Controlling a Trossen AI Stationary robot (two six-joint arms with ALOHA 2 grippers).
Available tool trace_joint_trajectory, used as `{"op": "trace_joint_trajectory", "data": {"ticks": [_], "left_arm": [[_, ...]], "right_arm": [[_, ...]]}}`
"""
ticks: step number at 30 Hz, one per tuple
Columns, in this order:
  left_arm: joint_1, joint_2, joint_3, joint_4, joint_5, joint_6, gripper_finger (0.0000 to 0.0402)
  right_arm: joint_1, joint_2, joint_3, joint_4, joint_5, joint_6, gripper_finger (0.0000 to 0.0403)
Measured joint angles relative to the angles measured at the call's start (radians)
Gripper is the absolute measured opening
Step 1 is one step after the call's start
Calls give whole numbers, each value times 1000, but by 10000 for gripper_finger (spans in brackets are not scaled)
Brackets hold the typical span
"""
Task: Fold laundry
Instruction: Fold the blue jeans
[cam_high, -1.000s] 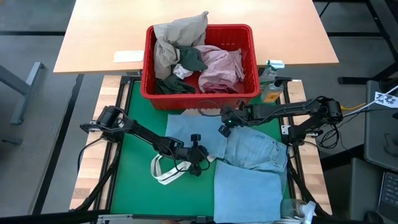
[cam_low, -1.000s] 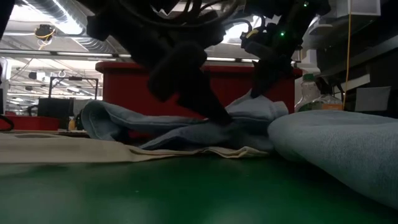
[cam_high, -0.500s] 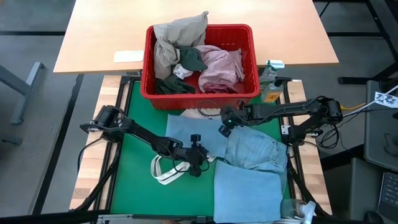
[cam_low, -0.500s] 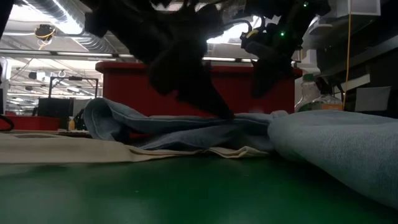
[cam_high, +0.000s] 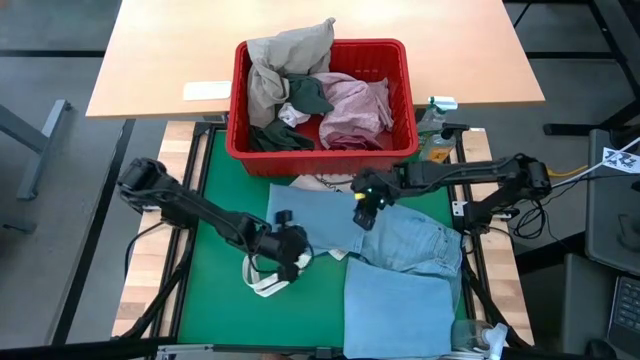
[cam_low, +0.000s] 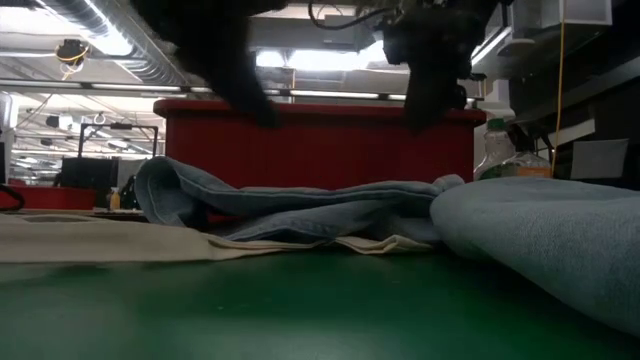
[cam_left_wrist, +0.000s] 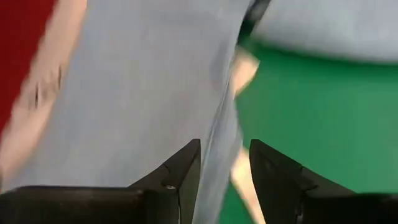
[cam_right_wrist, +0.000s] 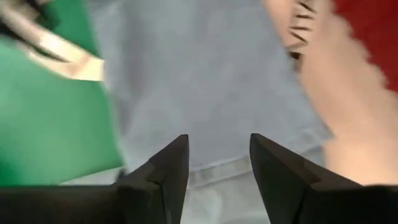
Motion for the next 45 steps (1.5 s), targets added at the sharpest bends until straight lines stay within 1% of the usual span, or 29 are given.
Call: {"op": "trace_joint_trajectory", "data": {"ticks": [4,7,10,13,17,21,24,26,27,31,38,41,45], "left_arm": [[-41,-23,0,-197,0,-207,121],[-82,-22,0,-308,5,-309,113],[-113,-22,0,-363,40,-404,105],[-141,-22,0,-383,73,-479,96],[-185,-22,0,-462,91,-555,87],[-211,-22,0,-575,49,-669,82],[-232,-22,-13,-621,-20,-772,81],[-230,-22,-37,-632,-75,-838,81],[-228,-21,-48,-631,-84,-859,84],[-214,-21,-99,-586,-72,-921,111],[-187,-21,-165,-459,-67,-924,175],[-175,-21,-178,-406,-73,-922,187],[-158,-21,-182,-371,-96,-926,189]], "right_arm": [[77,5,0,28,-10,-57,170],[138,5,0,53,9,-112,170],[192,16,0,72,72,-135,170],[230,36,0,85,134,-139,170],[261,75,0,85,159,-195,170],[270,115,0,89,154,-211,170],[269,137,0,86,139,-210,170],[267,147,0,87,138,-210,170],[267,149,0,87,139,-210,170],[267,154,0,86,138,-210,170],[267,154,0,86,138,-211,170],[267,154,0,85,138,-238,170],[267,153,0,81,137,-262,170]]}}
